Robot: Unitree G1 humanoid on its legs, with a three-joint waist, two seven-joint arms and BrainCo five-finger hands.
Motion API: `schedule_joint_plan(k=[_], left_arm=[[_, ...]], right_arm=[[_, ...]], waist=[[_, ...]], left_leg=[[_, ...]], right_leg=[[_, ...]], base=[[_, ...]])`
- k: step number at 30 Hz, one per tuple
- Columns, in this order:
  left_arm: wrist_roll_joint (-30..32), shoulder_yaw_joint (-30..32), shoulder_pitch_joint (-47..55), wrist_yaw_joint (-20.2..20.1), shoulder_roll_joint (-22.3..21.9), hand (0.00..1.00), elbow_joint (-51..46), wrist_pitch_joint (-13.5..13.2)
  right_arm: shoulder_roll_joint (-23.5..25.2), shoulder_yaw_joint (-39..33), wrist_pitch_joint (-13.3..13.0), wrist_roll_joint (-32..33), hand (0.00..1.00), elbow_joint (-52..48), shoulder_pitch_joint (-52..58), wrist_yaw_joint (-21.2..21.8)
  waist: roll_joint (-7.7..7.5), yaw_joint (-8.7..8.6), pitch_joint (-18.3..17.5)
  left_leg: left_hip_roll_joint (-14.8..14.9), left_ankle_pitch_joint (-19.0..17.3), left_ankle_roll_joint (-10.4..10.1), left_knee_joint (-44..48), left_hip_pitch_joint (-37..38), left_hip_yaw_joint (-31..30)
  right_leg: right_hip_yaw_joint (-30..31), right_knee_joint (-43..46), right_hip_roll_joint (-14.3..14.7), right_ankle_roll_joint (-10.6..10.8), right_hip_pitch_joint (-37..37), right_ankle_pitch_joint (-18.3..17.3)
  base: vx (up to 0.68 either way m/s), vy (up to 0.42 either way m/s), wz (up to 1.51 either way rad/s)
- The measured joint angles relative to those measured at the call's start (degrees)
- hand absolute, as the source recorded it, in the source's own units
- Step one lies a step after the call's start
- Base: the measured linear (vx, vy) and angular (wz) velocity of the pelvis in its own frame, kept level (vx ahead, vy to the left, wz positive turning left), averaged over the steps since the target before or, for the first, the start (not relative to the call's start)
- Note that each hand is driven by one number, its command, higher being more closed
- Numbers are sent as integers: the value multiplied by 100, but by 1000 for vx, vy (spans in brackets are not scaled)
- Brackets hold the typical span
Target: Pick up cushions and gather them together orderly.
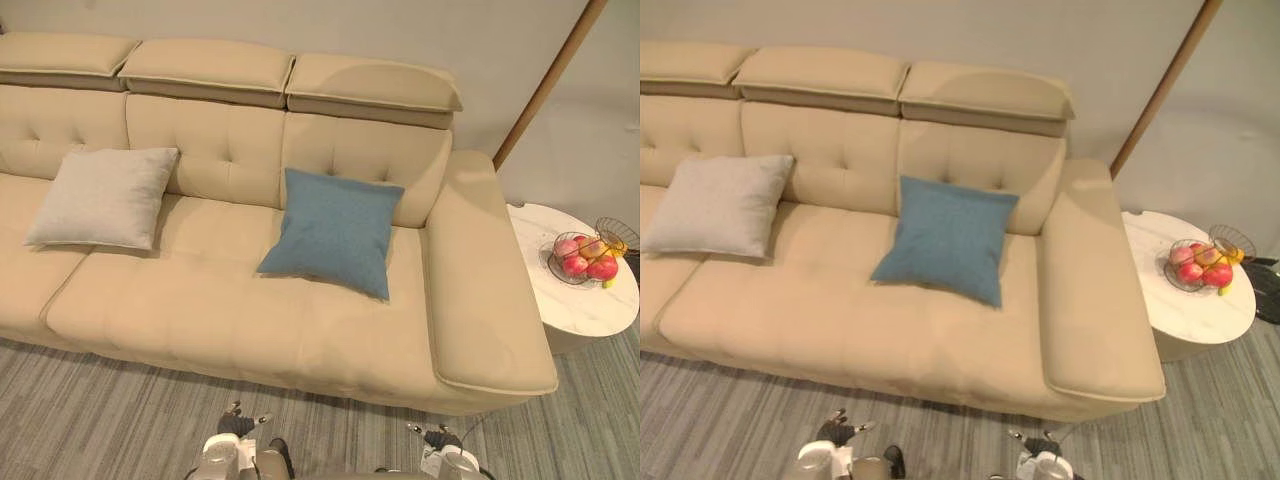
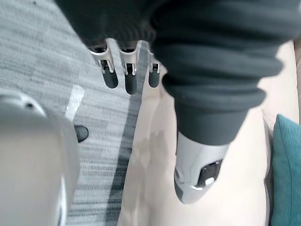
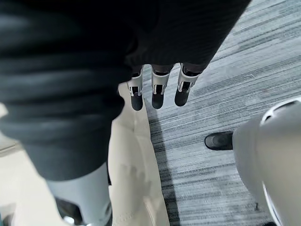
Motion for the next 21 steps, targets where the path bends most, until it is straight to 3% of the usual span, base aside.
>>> schedule_joint_plan(k=[7,16,17,21], left_arm=[[68,22,104,-19,0,0,141,26],[85,195,171,-23,45,0,322,25],[180,126,604,-37,355,0,545,38],[180,127,606,-37,355,0,545,38]], right_arm=[[-114,-334,3,-1,0,2,-11,-1],[-132,-461,39,0,0,97,174,-1],[-150,-377,57,-1,0,222,482,-6],[-150,-377,57,-3,0,222,482,-6]], waist=[[45,-21,-73],[-21,-20,-218],[-155,-66,-260],[-173,-64,-245]], left_leg=[[46,1,-4,-14,222,-83],[4,8,-20,-231,696,-117],[-315,704,-205,-2236,2104,-142],[-318,706,-204,-2237,2096,-147]], right_leg=[[-18,-189,95,-3,312,104],[-16,-455,123,-77,793,126],[104,-690,98,-102,1385,-17],[92,-689,97,-104,1384,-14]], base=[[0,-21,-1],[3,-6,-1],[0,0,0],[0,0,0]])
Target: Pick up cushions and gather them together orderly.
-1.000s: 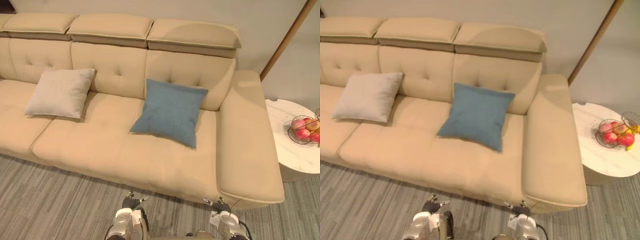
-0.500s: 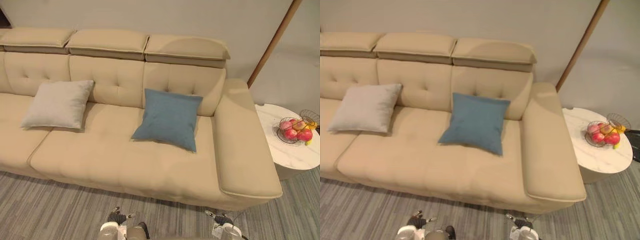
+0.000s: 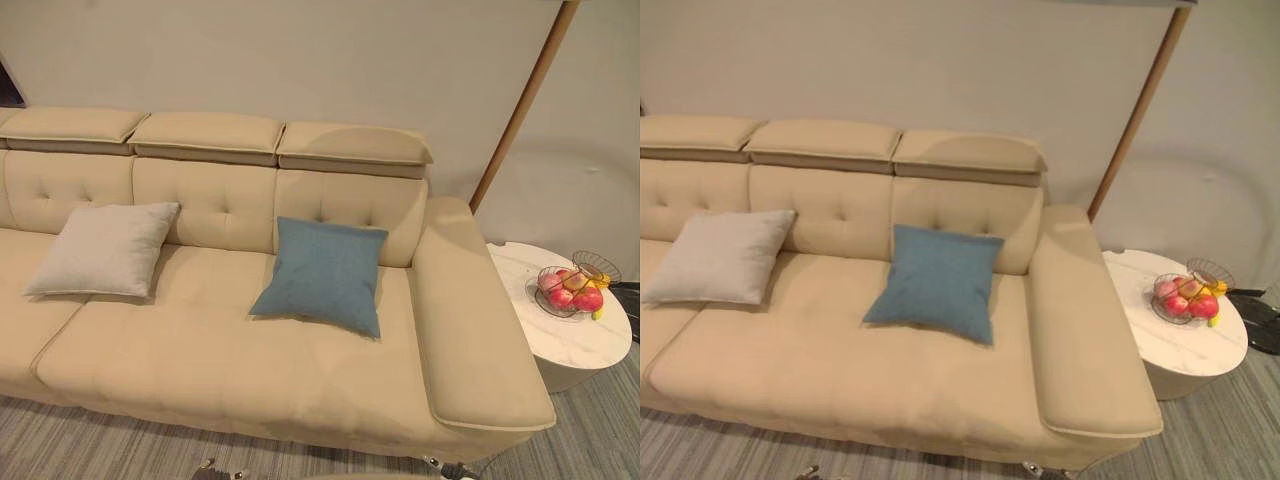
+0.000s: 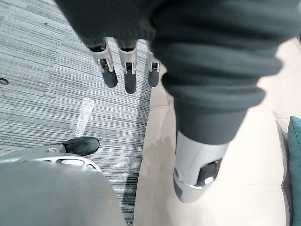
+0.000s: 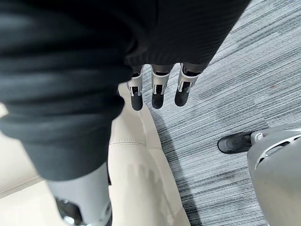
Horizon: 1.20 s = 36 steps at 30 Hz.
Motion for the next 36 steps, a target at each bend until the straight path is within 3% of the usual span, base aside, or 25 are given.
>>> schedule_joint_plan(k=[12,15,17,18,20,21,23,26,27,29,30,32,33,34,36], left_arm=[[-23,-36,-83,17,-7,0,-14,-19],[-126,-104,-128,15,6,0,-39,-18],[-265,-33,-175,13,31,0,-149,-50],[-302,19,-172,13,8,0,-168,-60],[-447,85,-183,19,-116,0,-176,-68],[-469,84,-231,15,-136,0,-177,-68],[-469,61,-365,12,-121,0,-240,-76],[-448,54,-446,5,-124,0,-267,-101],[-437,57,-446,5,-115,0,-310,-129],[-415,60,-452,0,-131,0,-370,-143],[-408,81,-430,-2,-179,0,-431,-137],[-410,123,-305,-12,-261,0,-580,-131],[-442,193,-202,-35,-299,0,-601,-135],[-455,312,-163,-31,-344,0,-578,-121],[-456,306,-169,-33,-383,0,-546,-85]], right_arm=[[-8,466,-1,-593,0,-9,-123,-70],[0,530,-1,-671,0,-20,-275,-136],[-29,704,-28,-671,0,-43,-400,-153],[-67,748,-38,-672,0,-55,-422,-155],[-202,900,-35,-674,0,-226,-474,-155],[-236,919,-40,-678,0,-254,-516,-156],[-257,1105,4,-687,0,-245,-570,-154],[-217,1276,11,-698,0,-245,-547,-156],[-195,1394,10,-711,0,-246,-525,-152],[-177,1548,1,-710,0,-255,-556,-148],[-190,1544,2,-709,0,-255,-545,-141],[-267,1559,-22,-676,0,-317,-579,-124],[-271,1639,-42,-675,0,-357,-590,-117],[-301,1761,-76,-676,0,-379,-651,-112],[-311,1780,-98,-676,0,-397,-712,-104]], waist=[[96,-53,276],[75,-46,463],[-15,8,538],[27,24,542],[256,54,568],[312,53,560],[259,-8,591],[201,-28,616],[171,-25,641],[213,-53,677],[268,-49,709],[380,-47,768],[350,-42,745],[391,-43,724],[478,-38,693]], left_leg=[[32,71,32,35,-593,148],[91,-21,-1,211,-645,480],[230,-463,140,1295,-1116,152],[279,-592,119,1480,-1171,89],[469,-1075,-5,1767,-1168,130],[502,-1223,-44,1741,-1131,321],[461,-1256,-48,1647,-1015,946],[449,-1271,-21,1573,-806,1487],[454,-1274,-15,1537,-727,1770],[527,-1286,6,1555,-685,2261],[607,-1295,11,1543,-606,2535],[692,-1304,-38,1522,-332,3067],[671,-1346,-123,1544,-237,3388],[670,-1337,-203,1533,-85,3689],[661,-1306,-254,1453,-72,3795]], right_leg=[[88,-1,11,66,-654,124],[594,-1,56,63,-925,224],[1225,-39,60,93,-1194,451],[1391,-45,96,102,-1238,508],[1936,-52,279,229,-1504,664],[2210,-59,354,272,-1672,751],[2730,-71,401,386,-1998,1070],[2844,-82,493,376,-2190,1385],[2653,-92,548,292,-2285,1540],[1551,31,594,-152,-2528,1612],[466,542,531,-660,-2712,1193],[-1556,1466,132,-1290,-2790,523],[-2295,1658,-58,-1446,-2683,258],[-2675,1692,-92,-1343,-2684,161],[-2575,1623,101,-1259,-2828,151]], base=[[-4,-7,-4],[43,1,-82],[47,-62,-129],[42,-48,-165],[5,23,-165],[-49,76,-169],[-89,102,-162],[-71,59,-111],[-97,5,-146],[-104,-44,-118],[-76,-64,-100],[-92,-70,-132],[-64,-107,-172],[4,-102,-165],[79,-121,-151]])
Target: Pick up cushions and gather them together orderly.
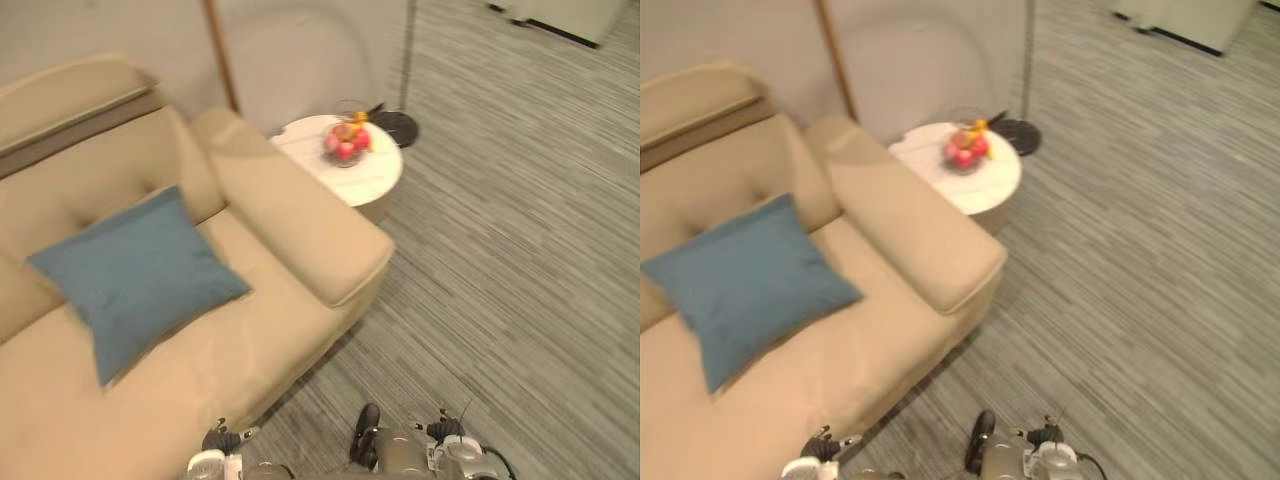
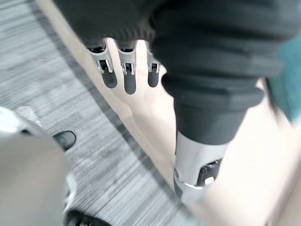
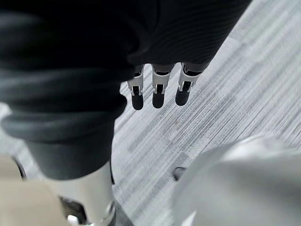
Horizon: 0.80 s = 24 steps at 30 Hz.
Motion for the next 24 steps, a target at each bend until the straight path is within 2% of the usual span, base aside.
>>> schedule_joint_plan(k=[2,4,5,6,7,8,9,11,12,13,14,15,16,17,18,19,20,21,22,23,24], left_arm=[[3,-14,-128,-4,-62,0,113,41],[7,-30,-230,-4,-82,0,144,40],[17,-99,-332,-16,-50,0,146,34],[24,-102,-352,-30,-64,0,139,32],[39,-98,-341,-72,-108,0,136,17],[39,-99,-316,-84,-130,0,149,19],[23,-94,-297,-97,-153,0,157,45],[-21,-142,-317,-115,-160,0,-21,-7],[-26,-181,-326,-118,-159,0,-49,-30],[-35,-238,-331,-124,-161,0,-125,-105],[-53,-253,-340,-127,-164,0,-146,-123],[-98,-251,-353,-134,-167,0,-159,-171],[-119,-221,-397,-160,-176,0,-163,-208],[-118,-189,-416,-181,-184,0,-162,-209],[-109,-179,-422,-188,-178,0,-153,-204],[-103,-174,-422,-191,-171,0,-131,-198],[-38,-172,-420,-195,-163,0,-109,-180],[22,-178,-421,-206,-166,0,-88,-156],[58,-179,-470,-207,-122,0,-69,-124],[145,-208,-553,-211,-10,0,-46,-57],[156,-215,-557,-209,-3,0,-35,-42]], right_arm=[[-42,-28,1,11,0,-5,-81,5],[-35,-41,5,21,0,-24,-97,-2],[-4,-15,3,27,0,-24,-16,-6],[-6,-12,4,29,0,-13,10,-9],[-9,32,4,43,0,13,45,-19],[-34,69,8,62,0,51,-34,-37],[-76,66,9,64,0,61,-106,-42],[-107,17,5,66,0,233,-168,-49],[-113,16,4,65,0,239,-168,-54],[-139,-3,4,62,0,246,-177,-54],[-146,-31,5,62,0,243,-186,-55],[-155,-43,5,61,0,231,-200,-55],[-156,-118,5,62,0,202,-217,-56],[-153,-209,6,62,0,195,-219,-56],[-149,-253,20,66,0,196,-202,-57],[-146,-263,27,66,0,193,-190,-56],[-140,-319,30,66,0,184,-152,-55],[-138,-427,34,69,0,180,-119,-55],[-76,-530,36,75,0,166,-42,-54],[43,-714,32,111,0,153,-38,-49],[62,-726,31,155,0,152,-47,-52]], waist=[[90,-5,8],[78,-18,21],[-14,-84,12],[-28,-120,15],[-8,-128,23],[23,-80,28],[63,-42,45],[48,119,152],[40,143,173],[26,188,210],[31,203,227],[10,234,269],[57,309,322],[60,391,347],[91,472,350],[109,470,344],[161,435,312],[207,437,283],[127,437,325],[36,435,369],[34,438,374]], left_leg=[[42,-3,4,1,34,-21],[191,-15,4,262,127,-20],[600,-92,32,1233,-33,-192],[875,-133,81,1909,-194,-416],[1184,-330,344,3005,-524,-938],[1165,-575,428,3764,-954,-1686],[1052,-670,384,3906,-1138,-2057],[323,-864,288,3565,-1766,-3228],[199,-867,279,3449,-1861,-3385],[-142,-857,240,2921,-2156,-3848],[-330,-819,199,2476,-2278,-4127],[-501,-673,155,1856,-2437,-4425],[-577,-376,156,1213,-2514,-4598],[-570,-161,164,841,-2528,-4580],[-566,310,299,387,-2517,-4492],[-560,481,462,337,-2518,-4397],[-561,775,723,244,-2494,-4287],[-582,1081,843,179,-2406,-4250],[-545,1118,775,147,-2279,-4199],[-444,972,741,100,-2005,-3960],[-394,922,745,94,-1937,-3878]], right_leg=[[522,10,335,44,-274,-33],[619,253,449,104,-302,-341],[808,330,560,47,-244,-441],[976,278,688,38,-172,-444],[1243,173,948,31,-65,-439],[1624,-13,1247,12,77,-381],[1803,-158,1396,49,197,-326],[2633,-808,1777,149,789,-52],[2772,-880,1800,181,858,-23],[3128,-1111,1840,306,1046,57],[3391,-1257,1863,393,1150,113],[3754,-1417,1885,466,1277,160],[4275,-1499,1936,565,1410,223],[4519,-1547,1956,601,1473,246],[4959,-1623,1977,624,1575,241],[5061,-1597,1977,600,1617,187],[5273,-1468,2006,604,1664,102],[5386,-1278,2071,633,1643,64],[5376,-1097,2058,713,1647,11],[5245,-474,2072,1291,1465,-245],[5147,-215,2081,1389,1362,-347]], base=[[128,-212,-156],[180,-225,-118],[178,-226,-84],[166,-239,-95],[159,-215,-143],[154,-180,-162],[163,-113,-187],[215,-66,-183],[185,-28,-172],[151,3,-135],[210,10,-177],[289,24,-189],[279,33,-199],[335,48,-229],[365,66,-177],[390,75,-158],[421,123,-100],[440,139,-109],[541,142,-125],[427,81,-105],[376,59,-103]])
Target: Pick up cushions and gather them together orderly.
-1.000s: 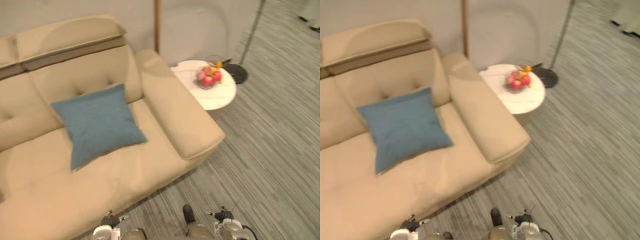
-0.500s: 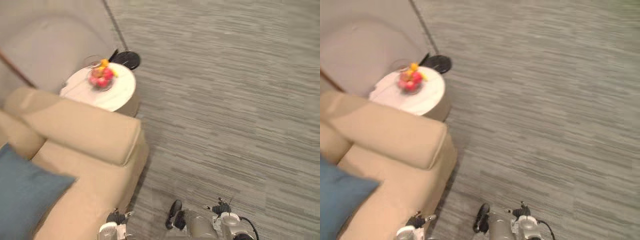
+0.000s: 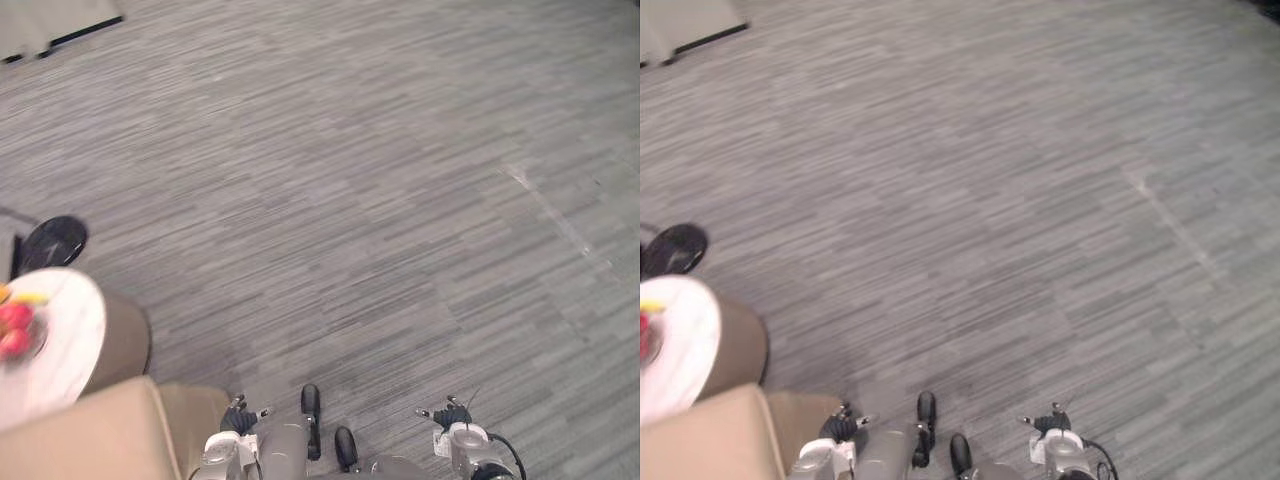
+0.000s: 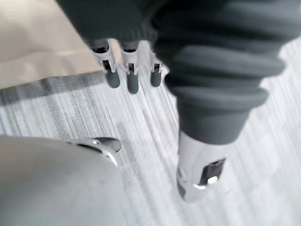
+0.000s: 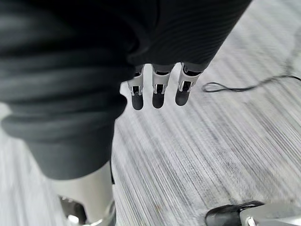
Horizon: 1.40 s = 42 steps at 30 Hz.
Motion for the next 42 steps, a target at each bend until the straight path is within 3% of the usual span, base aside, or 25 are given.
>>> schedule_joint_plan(k=[2,4,6,7,8,9,13,14,16,18,20,22,23,24,26,28,30,31,32,33,35,37,39,41,42], left_arm=[[6,-52,-12,13,7,0,5,89],[-13,-112,-53,25,0,0,5,86],[-73,-182,-114,38,57,0,-15,70],[-108,-208,-132,38,93,0,-75,65],[-164,-206,-222,38,114,0,-65,76],[-172,-223,-266,42,73,0,-44,76],[-154,-444,-276,11,-99,0,9,81],[-154,-442,-276,11,-106,0,6,79],[-156,-446,-254,16,-111,0,9,78],[-157,-498,-246,25,-109,0,-144,-19],[-158,-579,-215,9,-124,0,-217,-50],[-160,-676,-195,-6,-155,0,-229,-44],[-157,-669,-181,-2,-199,0,-228,-48],[-153,-668,-150,-6,-191,0,-226,-48],[-148,-651,-179,3,-199,0,-218,-45],[-155,-412,-173,-11,-184,0,-260,-58],[-103,-493,-30,10,-199,0,-282,-57],[-121,-539,-58,3,-105,0,-196,-20],[-112,-642,-55,12,-38,0,-146,0],[-107,-767,-41,11,-6,0,-78,44],[-105,-897,-1,21,-48,0,-88,80],[-107,-893,-29,21,-84,0,-82,82],[-101,-937,-143,23,-64,0,-82,83],[-84,-1016,-227,25,-3,0,-99,72],[-46,-1106,-244,24,-61,0,-62,70]], right_arm=[[19,6,-44,147,0,0,-21,9],[22,23,-74,164,0,-18,-22,10],[28,25,-60,207,0,-3,40,7],[26,24,-60,272,0,-3,43,6],[-16,19,-53,309,0,11,48,8],[-53,12,-58,307,0,-5,26,0],[-98,-217,-60,319,0,-12,155,1],[-108,-210,-61,322,0,-16,188,0],[-159,-205,-60,393,0,-25,256,-8],[-171,-232,-57,543,0,-14,275,-53],[-177,-344,-65,602,0,-11,254,-84],[-197,-418,-108,651,0,-12,200,-97],[-206,-423,-123,652,0,-9,209,-101],[-209,-421,-121,652,0,-8,212,-103],[-109,-437,-96,651,0,31,217,-73],[4,-616,-98,637,0,10,238,-44],[-14,-778,-129,639,0,-18,342,-57],[65,-779,-167,641,0,-54,331,-48],[88,-805,-158,645,0,-75,339,-48],[95,-860,-127,652,0,-117,419,-51],[71,-902,-120,706,0,-176,542,-44],[-63,-877,-112,756,0,-200,420,-52],[-61,-863,-118,759,0,-233,352,-50],[-25,-863,-94,757,0,-216,471,-55],[-52,-889,-66,757,0,-182,631,-52]], waist=[[-38,11,35],[69,8,84],[38,-5,73],[-29,-10,75],[-19,-23,111],[58,-47,110],[66,-152,117],[61,-165,121],[154,-151,178],[156,-115,213],[124,-65,230],[91,-1,165],[140,56,148],[150,115,102],[119,98,36],[22,169,66],[106,204,-187],[-107,113,-135],[-157,27,-128],[-167,-60,-122],[-59,-160,-85],[136,-263,26],[163,-325,48],[-3,-376,4],[33,-444,-36]], left_leg=[[62,-81,71,15,352,529],[215,-183,143,156,558,739],[256,-367,68,252,702,900],[249,-608,-109,294,772,996],[272,-892,-345,314,838,1061],[369,-906,-378,309,802,1085],[668,-1067,-551,1320,691,1029],[838,-1083,-546,2034,446,906],[1225,-944,-117,4024,-399,242],[954,-1439,-214,4285,-844,-16],[570,-1541,-219,3475,-1031,13],[25,-1060,-480,1525,-1175,-34],[-139,-72,-512,669,-1132,-80],[-223,130,-393,560,-1062,-31],[-315,-246,85,1033,-1071,173],[-177,-485,331,2259,-1313,326],[-117,-1073,235,1620,-1001,214],[-275,-1207,260,1518,-648,404],[-348,-1287,244,1439,-441,439],[-401,-1376,253,1273,-49,525],[-410,-1414,244,711,780,611],[-233,-1408,235,143,1579,788],[-110,-1408,235,92,1844,858],[-228,-1385,171,-80,2162,769],[-249,-1439,33,-156,2396,541]], right_leg=[[-1025,1142,-490,-79,-539,-435],[-1812,1237,-995,-155,-817,-534],[-2581,264,-1469,-289,-945,-229],[-2810,-268,-1611,-357,-1067,301],[-3005,-371,-1666,-623,-1222,682],[-3015,-387,-1571,-649,-1235,737],[-2860,62,-1426,-827,-1179,110],[-2841,127,-1369,-860,-1119,-2],[-2765,138,-1175,-1011,-776,-227],[-2611,-38,-1153,-1065,-266,-377],[-2422,-226,-1270,-1073,44,-489],[-2171,-414,-1484,-848,226,-608],[-1922,-645,-1587,-714,454,-679],[-1822,-776,-1654,-671,541,-683],[-1666,-1068,-1817,-363,755,-431],[-1493,-841,-1943,-241,946,-287],[-1389,755,-1850,483,324,-515],[-1251,2101,-2074,903,-194,-417],[-1236,2947,-2176,964,-551,-184],[-1413,3836,-2309,865,-950,-136],[-2178,4380,-2500,174,-1353,-351],[-3116,3691,-2306,-473,-1753,-715],[-3665,2388,-2034,-637,-2152,-636],[-3689,227,-1698,-589,-2214,484],[-3491,178,-1615,-1409,-2203,1256]], base=[[264,83,-117],[195,39,-125],[211,-74,-93],[284,-140,-75],[339,-162,-66],[277,-126,-61],[271,-139,-30],[279,-124,-23],[271,-57,-29],[378,43,-31],[280,69,-43],[412,165,-69],[459,199,-73],[544,201,-60],[587,151,-28],[508,168,-30],[360,144,-68],[367,105,-53],[498,96,-36],[468,32,-36],[522,33,-44],[600,-6,-53],[529,-92,-26],[589,-152,23],[636,-158,4]])
